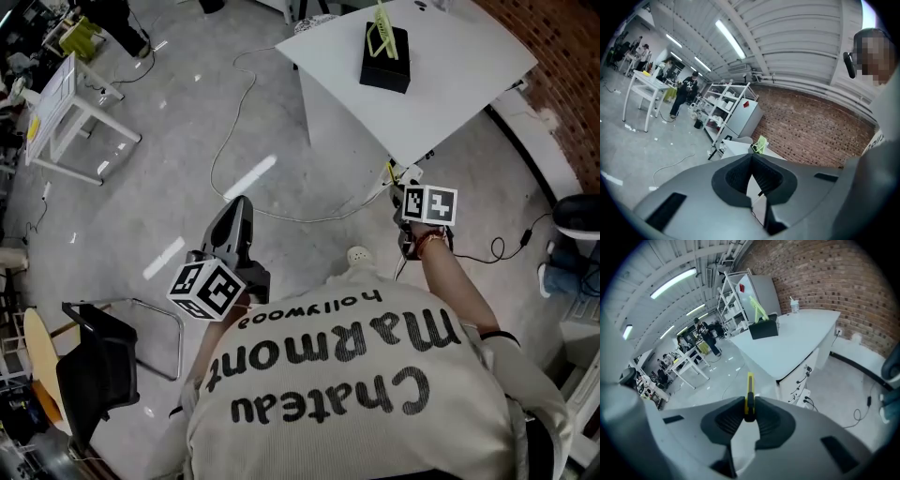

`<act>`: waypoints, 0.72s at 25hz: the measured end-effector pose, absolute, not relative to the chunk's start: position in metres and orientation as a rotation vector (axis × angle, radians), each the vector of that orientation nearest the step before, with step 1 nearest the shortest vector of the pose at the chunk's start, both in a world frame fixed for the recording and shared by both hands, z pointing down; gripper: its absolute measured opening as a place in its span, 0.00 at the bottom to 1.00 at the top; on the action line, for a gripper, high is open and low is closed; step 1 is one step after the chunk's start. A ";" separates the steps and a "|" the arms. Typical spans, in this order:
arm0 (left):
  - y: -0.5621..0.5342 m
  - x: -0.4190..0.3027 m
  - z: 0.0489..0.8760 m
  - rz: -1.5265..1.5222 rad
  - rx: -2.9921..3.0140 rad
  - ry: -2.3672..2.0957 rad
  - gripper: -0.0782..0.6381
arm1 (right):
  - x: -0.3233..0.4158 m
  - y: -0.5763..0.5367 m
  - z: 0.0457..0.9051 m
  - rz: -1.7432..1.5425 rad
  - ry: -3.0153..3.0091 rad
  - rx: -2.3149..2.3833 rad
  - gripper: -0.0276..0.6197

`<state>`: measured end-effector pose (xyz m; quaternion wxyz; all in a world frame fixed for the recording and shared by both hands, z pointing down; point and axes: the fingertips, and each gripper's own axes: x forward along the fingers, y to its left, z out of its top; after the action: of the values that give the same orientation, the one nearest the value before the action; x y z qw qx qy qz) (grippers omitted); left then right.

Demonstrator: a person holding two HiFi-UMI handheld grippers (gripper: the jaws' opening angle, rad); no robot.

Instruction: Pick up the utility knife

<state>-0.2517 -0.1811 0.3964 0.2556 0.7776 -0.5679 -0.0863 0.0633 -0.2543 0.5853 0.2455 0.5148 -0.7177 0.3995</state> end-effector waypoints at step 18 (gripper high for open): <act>-0.133 -0.280 0.395 -0.230 2.214 -1.411 0.11 | -0.025 -0.185 0.495 1.052 -2.233 1.523 0.15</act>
<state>-0.2800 -0.1330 0.3948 0.2505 0.8132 -0.5184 -0.0845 -0.0246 -0.1848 0.4952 0.1206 0.5213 -0.7643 0.3600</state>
